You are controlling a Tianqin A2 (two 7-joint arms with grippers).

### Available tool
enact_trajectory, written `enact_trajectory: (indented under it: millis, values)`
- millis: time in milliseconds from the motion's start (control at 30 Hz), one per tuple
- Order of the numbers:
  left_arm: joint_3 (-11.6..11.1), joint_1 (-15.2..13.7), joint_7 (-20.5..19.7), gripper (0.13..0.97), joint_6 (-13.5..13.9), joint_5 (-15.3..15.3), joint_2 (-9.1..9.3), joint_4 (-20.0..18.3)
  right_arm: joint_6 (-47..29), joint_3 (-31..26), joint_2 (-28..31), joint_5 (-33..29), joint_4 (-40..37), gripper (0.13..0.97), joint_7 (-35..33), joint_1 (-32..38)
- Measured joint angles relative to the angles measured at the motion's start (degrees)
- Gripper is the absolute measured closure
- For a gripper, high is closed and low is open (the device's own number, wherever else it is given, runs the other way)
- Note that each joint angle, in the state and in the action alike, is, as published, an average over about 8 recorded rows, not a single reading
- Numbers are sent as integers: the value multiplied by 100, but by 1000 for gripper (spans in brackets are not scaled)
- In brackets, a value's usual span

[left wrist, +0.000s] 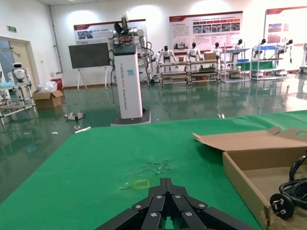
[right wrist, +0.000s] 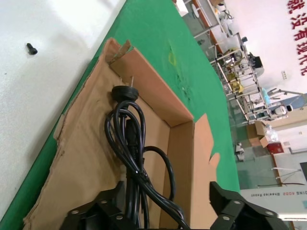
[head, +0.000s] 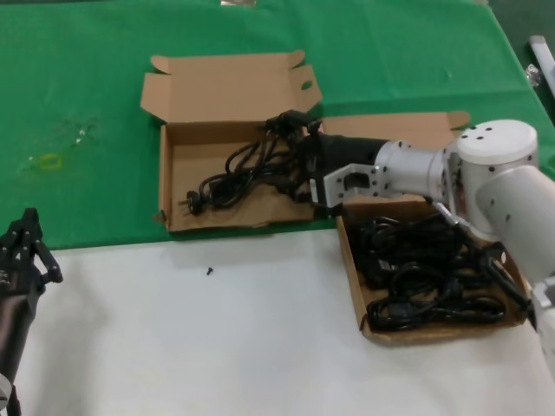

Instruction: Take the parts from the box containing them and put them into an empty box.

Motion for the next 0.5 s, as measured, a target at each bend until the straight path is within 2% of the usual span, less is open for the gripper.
enact_trajectory:
  millis: [133,267,500]
  values:
    - [0,0,0,955,0,0,0,0,-13,-125,192,-120,696,479,508,-283]
    - [0,0,0,955,0,0,0,0,-8,-245,408,-228,1443,479,1029,-588]
    - [0,0,0,955,0,0,0,0,33,-367,773,-334,2530,315,1728,-1057]
